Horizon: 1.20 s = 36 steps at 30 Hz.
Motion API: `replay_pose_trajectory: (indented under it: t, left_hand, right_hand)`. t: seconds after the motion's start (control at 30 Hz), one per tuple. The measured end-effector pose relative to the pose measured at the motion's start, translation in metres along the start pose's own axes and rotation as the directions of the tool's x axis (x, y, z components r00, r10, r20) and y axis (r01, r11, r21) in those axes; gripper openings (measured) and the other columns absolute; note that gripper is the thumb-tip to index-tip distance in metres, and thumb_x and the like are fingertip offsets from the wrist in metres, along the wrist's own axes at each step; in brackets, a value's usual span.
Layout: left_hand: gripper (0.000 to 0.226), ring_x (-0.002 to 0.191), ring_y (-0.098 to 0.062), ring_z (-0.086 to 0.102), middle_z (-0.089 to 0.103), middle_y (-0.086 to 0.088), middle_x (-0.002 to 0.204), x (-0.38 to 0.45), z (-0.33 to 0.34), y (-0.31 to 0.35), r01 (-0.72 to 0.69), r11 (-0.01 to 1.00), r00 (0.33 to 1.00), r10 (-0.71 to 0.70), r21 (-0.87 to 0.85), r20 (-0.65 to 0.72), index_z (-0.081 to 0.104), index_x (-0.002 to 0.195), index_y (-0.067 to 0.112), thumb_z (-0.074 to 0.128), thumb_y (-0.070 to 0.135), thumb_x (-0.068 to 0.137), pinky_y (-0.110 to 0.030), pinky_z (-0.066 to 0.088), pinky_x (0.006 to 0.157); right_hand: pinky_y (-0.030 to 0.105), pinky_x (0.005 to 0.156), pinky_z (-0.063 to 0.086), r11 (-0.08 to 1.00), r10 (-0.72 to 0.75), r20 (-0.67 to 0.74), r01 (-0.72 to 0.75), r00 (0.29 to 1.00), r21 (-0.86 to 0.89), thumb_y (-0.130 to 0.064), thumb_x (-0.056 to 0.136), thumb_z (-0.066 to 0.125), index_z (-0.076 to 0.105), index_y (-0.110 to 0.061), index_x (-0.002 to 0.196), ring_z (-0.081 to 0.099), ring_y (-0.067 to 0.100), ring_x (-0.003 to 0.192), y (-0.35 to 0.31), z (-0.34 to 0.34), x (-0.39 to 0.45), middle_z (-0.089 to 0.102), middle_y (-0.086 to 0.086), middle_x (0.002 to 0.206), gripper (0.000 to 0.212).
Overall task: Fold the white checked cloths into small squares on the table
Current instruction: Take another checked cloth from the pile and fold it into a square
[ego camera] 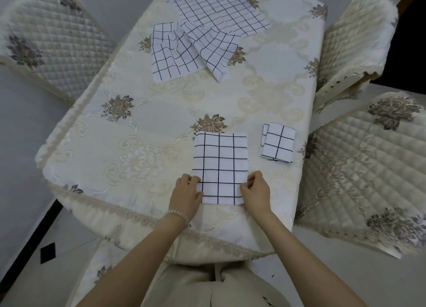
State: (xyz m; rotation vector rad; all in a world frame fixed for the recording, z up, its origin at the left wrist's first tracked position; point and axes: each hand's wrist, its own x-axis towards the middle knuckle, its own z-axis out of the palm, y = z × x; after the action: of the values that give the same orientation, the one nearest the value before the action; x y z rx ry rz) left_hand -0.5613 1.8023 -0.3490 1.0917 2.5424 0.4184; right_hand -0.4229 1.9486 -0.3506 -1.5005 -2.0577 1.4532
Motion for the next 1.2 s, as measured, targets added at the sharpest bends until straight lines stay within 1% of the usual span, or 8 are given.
replay_pose_trajectory:
  t: [0.17, 0.43, 0.53, 0.6, 0.67, 0.77, 0.97, 1.2]
  left_hand:
    - [0.028, 0.094, -0.028, 0.05, 0.053, -0.012, 0.105, 0.0, 0.004, -0.006, -0.041, 0.999, 0.999, 0.041, -0.001, -0.027, 0.06, 0.111, 0.006, 0.063, 0.011, 0.083, -0.034, 0.048, 0.07]
    - [0.032, 0.094, -0.024, 0.056, 0.06, -0.005, 0.11, -0.005, -0.002, -0.043, -0.248, 0.969, 0.967, 0.248, 0.003, -0.065, 0.062, 0.115, 0.009, 0.057, 0.011, 0.084, -0.036, 0.051, 0.074]
    - [0.039, 0.103, -0.022, 0.054, 0.061, -0.005, 0.117, -0.009, -0.001, -0.051, -0.304, 0.951, 0.95, 0.307, 0.052, -0.063, 0.062, 0.119, 0.008, 0.044, 0.023, 0.087, -0.035, 0.052, 0.082]
    - [0.041, 0.111, -0.022, 0.052, 0.059, -0.004, 0.124, -0.008, 0.002, -0.056, -0.326, 0.941, 0.943, 0.331, 0.089, -0.044, 0.061, 0.121, 0.009, 0.043, 0.025, 0.088, -0.036, 0.051, 0.088]
    - [0.04, 0.12, -0.023, 0.05, 0.057, -0.001, 0.132, -0.009, 0.005, -0.059, -0.334, 0.936, 0.94, 0.339, 0.112, -0.028, 0.06, 0.123, 0.012, 0.043, 0.027, 0.09, -0.036, 0.048, 0.095]
    - [0.041, 0.126, -0.019, 0.044, 0.054, -0.001, 0.135, -0.01, 0.005, -0.062, -0.336, 0.937, 0.939, 0.341, 0.095, -0.036, 0.057, 0.126, 0.014, 0.042, 0.032, 0.092, -0.033, 0.042, 0.099]
    - [0.043, 0.129, -0.017, 0.041, 0.047, 0.009, 0.142, -0.008, 0.007, -0.071, -0.325, 0.941, 0.945, 0.325, 0.098, 0.012, 0.052, 0.134, 0.023, 0.041, 0.036, 0.094, -0.034, 0.04, 0.1]
    - [0.042, 0.133, -0.013, 0.037, 0.044, 0.013, 0.144, -0.01, 0.006, -0.072, -0.33, 0.939, 0.943, 0.332, 0.102, -0.011, 0.051, 0.134, 0.025, 0.042, 0.037, 0.095, -0.029, 0.03, 0.103]
  right_hand:
    - [0.029, 0.062, 0.04, 0.997, -0.024, -0.039, 0.022, 0.999, -0.068, -0.003, 0.083, 0.057, 0.042, -0.01, 0.098, 0.045, 0.016, 0.074, 0.001, 0.002, 0.0, 0.048, 0.005, 0.091, 0.022]
    - [0.026, 0.059, 0.036, 0.997, -0.049, -0.079, 0.044, 0.996, -0.061, -0.007, 0.087, 0.055, 0.044, -0.014, 0.093, 0.047, 0.018, 0.075, 0.008, 0.009, -0.001, 0.048, 0.0, 0.083, 0.015]
    - [0.025, 0.064, 0.035, 0.971, -0.21, -0.108, 0.194, 0.972, -0.136, -0.02, 0.095, 0.049, 0.048, -0.014, 0.095, 0.046, 0.015, 0.077, 0.001, 0.017, -0.007, 0.049, -0.002, 0.088, 0.006]
    - [0.023, 0.074, 0.037, 0.869, -0.437, 0.021, 0.428, 0.899, -0.25, -0.022, 0.098, 0.043, 0.055, -0.009, 0.109, 0.049, 0.014, 0.088, -0.012, 0.032, -0.009, 0.054, 0.001, 0.1, 0.021]
    - [0.027, 0.095, 0.037, 0.668, -0.619, 0.288, 0.683, 0.73, -0.296, -0.026, 0.099, 0.036, 0.053, -0.007, 0.129, 0.05, 0.019, 0.112, -0.023, 0.054, -0.004, 0.058, 0.006, 0.122, 0.039]
    - [0.033, 0.118, 0.014, 0.394, -0.625, 0.625, 0.88, 0.467, -0.265, -0.036, 0.103, 0.028, 0.028, -0.013, 0.149, 0.025, 0.018, 0.143, -0.028, 0.084, 0.01, 0.035, 0.005, 0.153, 0.052]
    - [0.033, 0.12, 0.005, 0.237, -0.538, 0.76, 0.93, 0.366, -0.28, -0.04, 0.104, 0.023, 0.012, -0.018, 0.154, 0.006, 0.01, 0.148, -0.019, 0.085, 0.053, 0.017, -0.003, 0.16, 0.056]
    - [0.034, 0.119, 0.004, 0.251, -0.529, 0.674, 0.854, 0.515, -0.455, -0.04, 0.102, 0.02, 0.016, -0.021, 0.154, 0.009, 0.011, 0.147, -0.04, 0.073, 0.112, 0.015, -0.005, 0.159, 0.055]
